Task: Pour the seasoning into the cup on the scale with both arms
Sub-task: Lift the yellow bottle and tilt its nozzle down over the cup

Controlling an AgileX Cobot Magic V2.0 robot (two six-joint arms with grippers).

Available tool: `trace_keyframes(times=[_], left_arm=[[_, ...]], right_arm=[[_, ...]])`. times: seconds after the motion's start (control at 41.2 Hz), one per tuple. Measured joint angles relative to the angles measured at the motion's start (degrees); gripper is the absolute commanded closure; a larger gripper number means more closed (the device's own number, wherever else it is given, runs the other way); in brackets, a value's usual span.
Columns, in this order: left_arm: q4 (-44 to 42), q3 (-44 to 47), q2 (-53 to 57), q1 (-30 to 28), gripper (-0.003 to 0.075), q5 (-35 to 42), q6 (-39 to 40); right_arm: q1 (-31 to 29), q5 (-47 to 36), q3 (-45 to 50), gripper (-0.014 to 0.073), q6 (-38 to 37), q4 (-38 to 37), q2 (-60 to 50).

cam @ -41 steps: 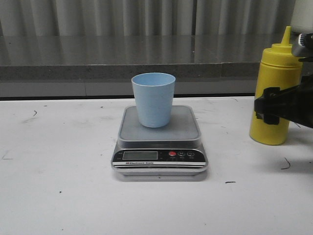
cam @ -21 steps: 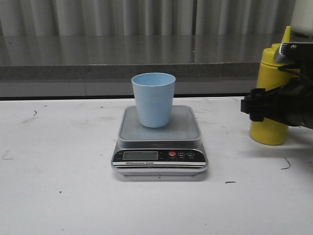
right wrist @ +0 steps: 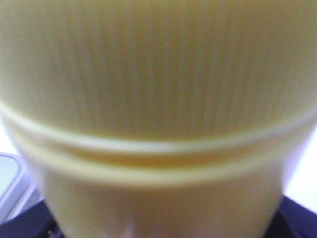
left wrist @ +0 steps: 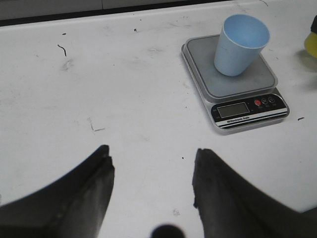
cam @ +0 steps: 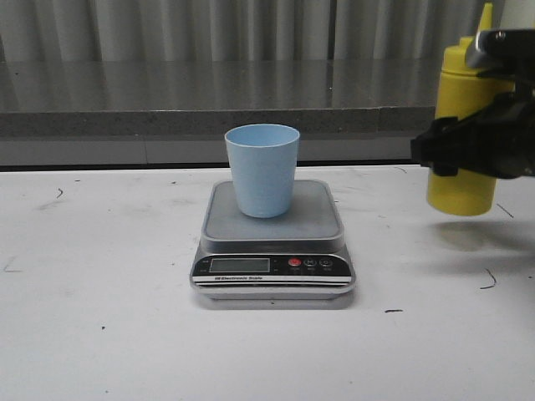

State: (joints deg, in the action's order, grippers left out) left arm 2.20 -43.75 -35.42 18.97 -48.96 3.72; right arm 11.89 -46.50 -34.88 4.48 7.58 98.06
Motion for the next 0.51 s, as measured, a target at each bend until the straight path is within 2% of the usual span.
trace_keyframes(times=[0.219, 0.364, 0.51], left_arm=[[0.0, 0.0, 0.0, 0.0, 0.0355, 0.0, 0.0], [0.0, 0.0, 0.0, 0.0, 0.0355, 0.0, 0.0], [0.0, 0.0, 0.0, 0.0, 0.0355, 0.0, 0.0]], right_arm=[[0.11, 29.42, -10.01, 0.0273, 6.02, -8.72, -10.31], [2.05, 48.88, -19.47, 0.0273, 6.9, -19.48, -11.66], [5.87, 61.63, -25.87, 0.0273, 7.19, -30.84, -10.96]])
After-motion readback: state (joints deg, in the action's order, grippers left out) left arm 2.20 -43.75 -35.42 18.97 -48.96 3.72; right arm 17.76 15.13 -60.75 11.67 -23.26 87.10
